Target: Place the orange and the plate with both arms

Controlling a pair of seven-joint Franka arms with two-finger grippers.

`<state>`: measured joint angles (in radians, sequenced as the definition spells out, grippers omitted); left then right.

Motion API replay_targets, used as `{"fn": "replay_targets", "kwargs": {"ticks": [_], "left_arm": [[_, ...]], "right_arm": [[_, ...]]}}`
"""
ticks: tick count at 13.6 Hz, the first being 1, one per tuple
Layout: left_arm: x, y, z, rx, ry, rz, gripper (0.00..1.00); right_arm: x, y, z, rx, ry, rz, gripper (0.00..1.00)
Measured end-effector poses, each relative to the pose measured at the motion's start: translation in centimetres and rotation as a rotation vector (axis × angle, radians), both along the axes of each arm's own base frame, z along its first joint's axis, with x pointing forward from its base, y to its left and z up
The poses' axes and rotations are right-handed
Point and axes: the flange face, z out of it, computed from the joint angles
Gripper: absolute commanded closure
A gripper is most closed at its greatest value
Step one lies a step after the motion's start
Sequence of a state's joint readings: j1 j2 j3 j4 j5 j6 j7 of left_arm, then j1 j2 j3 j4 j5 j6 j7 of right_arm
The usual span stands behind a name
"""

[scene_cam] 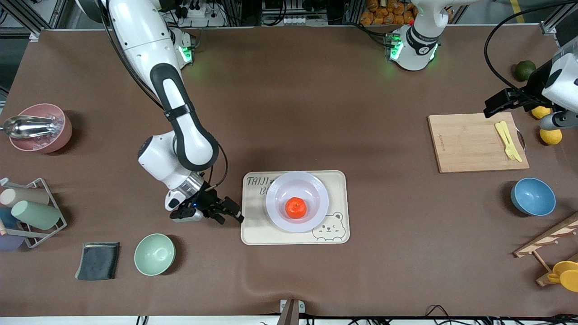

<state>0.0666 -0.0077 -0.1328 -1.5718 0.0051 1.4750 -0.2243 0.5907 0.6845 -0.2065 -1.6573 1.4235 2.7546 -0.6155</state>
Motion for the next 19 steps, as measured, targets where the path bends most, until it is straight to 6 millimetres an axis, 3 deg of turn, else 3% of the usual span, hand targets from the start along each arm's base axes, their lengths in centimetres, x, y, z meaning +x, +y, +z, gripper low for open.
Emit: {"fn": "replay_targets", "kwargs": {"ticks": [4,10,14,17,19], "left_arm": [[0.1,0.0,-0.2,0.000,0.003,0.000,0.00],[0.2,0.0,-0.4,-0.001,0.006,0.000,0.00],[1.1,-1.2,-1.5,-0.016,-0.001,-0.020,0.00],[1.7,-2.7,-2.5,-0.018,0.003,-0.040,0.00],[1.7,-2.7,-2.5,-0.018,0.003,-0.038,0.00]], "right_arm": [[2.0,-3.9,3.4,-0.091,-0.038,0.091,0.00],[2.9,-12.7,9.5,-0.234,0.077,0.324,0.00],[0.7,-18.1,15.9,-0.403,0.261,0.402,0.00],[-1.9,-22.3,21.3,-0.451,0.347,0.411,0.00],[-3.4,-25.7,23.8,-0.474,0.372,0.411,0.00]]}}
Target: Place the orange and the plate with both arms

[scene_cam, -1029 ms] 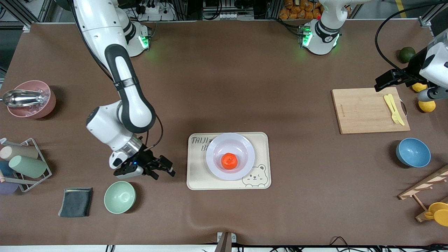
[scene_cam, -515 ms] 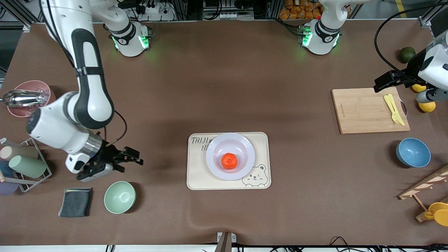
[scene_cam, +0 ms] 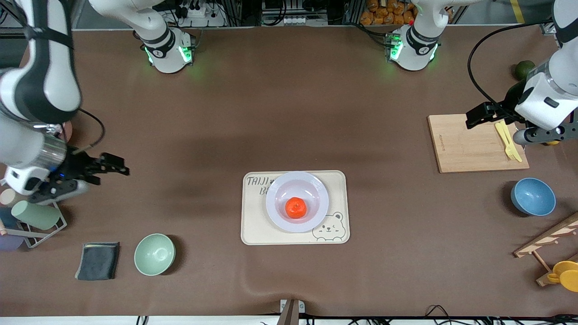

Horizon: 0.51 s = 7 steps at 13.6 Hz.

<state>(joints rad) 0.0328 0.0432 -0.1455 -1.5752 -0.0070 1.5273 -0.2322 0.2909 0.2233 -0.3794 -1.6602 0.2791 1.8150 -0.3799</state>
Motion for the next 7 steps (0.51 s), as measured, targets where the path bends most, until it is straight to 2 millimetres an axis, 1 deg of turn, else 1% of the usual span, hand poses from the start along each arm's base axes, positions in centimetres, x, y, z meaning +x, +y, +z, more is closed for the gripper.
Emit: {"fn": "replay_targets", "kwargs": {"ticks": [2,4,5,7], "left_arm": [[-0.2,0.5,0.5,0.000,-0.008,0.009,0.00],[-0.7,1.4,1.6,0.002,-0.017,0.024,0.00],[-1.1,1.9,2.2,0.004,-0.021,0.032,0.00],[-1.8,2.5,3.1,0.005,-0.029,0.041,0.00]], "right_arm": [[-1.3,-2.5,1.9,-0.026,0.015,-0.010,0.00],[-2.3,-3.6,3.6,-0.062,0.025,-0.054,0.00],[-2.8,-3.6,4.4,-0.091,0.029,-0.090,0.00],[-3.5,-2.3,6.0,-0.123,0.056,-0.181,0.00]]}}
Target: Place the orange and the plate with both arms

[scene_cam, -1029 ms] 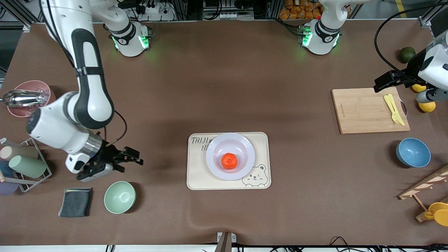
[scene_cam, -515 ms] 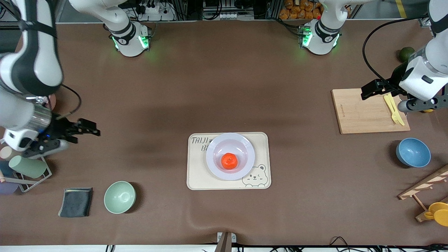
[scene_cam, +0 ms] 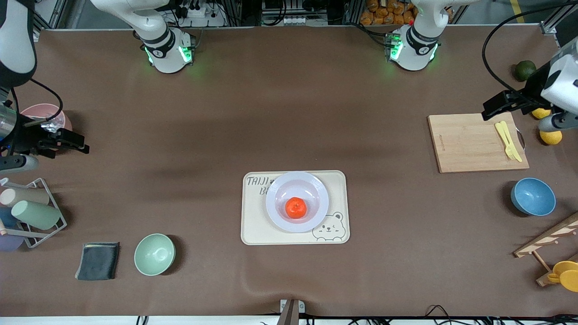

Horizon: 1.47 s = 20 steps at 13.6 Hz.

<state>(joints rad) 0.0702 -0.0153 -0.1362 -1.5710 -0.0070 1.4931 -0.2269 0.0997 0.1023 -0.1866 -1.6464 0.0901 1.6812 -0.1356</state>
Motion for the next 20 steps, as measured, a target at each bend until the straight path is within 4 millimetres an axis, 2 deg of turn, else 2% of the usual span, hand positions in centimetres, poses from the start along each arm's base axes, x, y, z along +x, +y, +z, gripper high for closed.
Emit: {"fn": "replay_targets", "kwargs": {"ticks": [2,6,9,20], "left_arm": [[-0.3,-0.1,0.4,0.001,-0.004,-0.002,0.00],[-0.3,-0.2,0.4,0.001,-0.003,-0.004,0.00],[-0.3,-0.2,0.5,0.003,-0.008,-0.004,0.00],[-0.5,-0.3,1.4,0.015,-0.070,-0.078,0.00]], "right_arm": [[-0.7,1.3,1.7,-0.018,0.028,-0.091,0.00],[-1.9,0.2,5.2,-0.025,0.038,-0.138,0.00],[-2.4,1.0,7.3,-0.024,0.031,-0.124,0.00],[-2.3,1.3,8.5,-0.054,0.002,-0.072,0.00]]}}
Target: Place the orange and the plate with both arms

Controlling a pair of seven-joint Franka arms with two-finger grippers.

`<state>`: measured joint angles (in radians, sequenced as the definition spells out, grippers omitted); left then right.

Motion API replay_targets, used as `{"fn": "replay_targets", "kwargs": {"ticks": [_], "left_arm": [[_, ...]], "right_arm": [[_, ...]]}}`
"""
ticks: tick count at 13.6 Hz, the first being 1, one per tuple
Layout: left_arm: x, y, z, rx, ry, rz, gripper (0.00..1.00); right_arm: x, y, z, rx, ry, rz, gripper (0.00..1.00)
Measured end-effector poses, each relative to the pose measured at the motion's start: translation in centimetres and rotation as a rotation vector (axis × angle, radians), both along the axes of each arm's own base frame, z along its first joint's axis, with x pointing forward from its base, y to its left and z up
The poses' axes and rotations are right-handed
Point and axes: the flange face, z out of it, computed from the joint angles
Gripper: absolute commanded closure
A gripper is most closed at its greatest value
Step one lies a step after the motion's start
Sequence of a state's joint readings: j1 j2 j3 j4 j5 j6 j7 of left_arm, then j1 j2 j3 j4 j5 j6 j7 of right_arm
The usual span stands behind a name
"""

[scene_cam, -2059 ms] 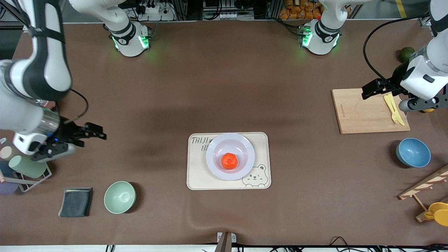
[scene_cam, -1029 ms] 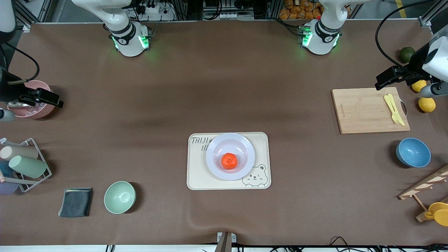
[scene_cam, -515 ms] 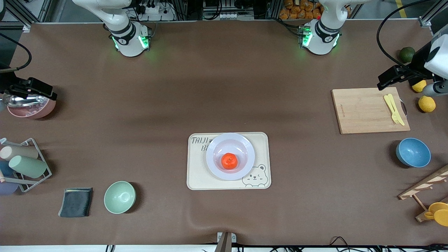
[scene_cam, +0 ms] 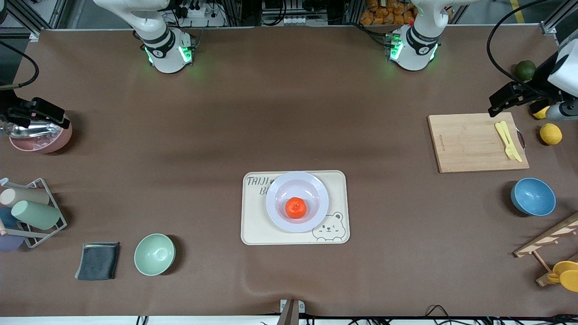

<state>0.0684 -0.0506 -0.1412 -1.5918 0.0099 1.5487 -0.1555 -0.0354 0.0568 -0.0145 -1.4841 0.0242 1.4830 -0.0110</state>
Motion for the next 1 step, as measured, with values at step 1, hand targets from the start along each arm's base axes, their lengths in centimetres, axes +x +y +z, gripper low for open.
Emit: {"fn": "replay_targets", "kwargs": {"ticks": [1], "left_arm": [[-0.06,-0.15,0.09,0.000,-0.002,-0.003,0.00]], "right_arm": [[0.00,0.01,-0.02,0.000,0.001,0.000,0.00]]}}
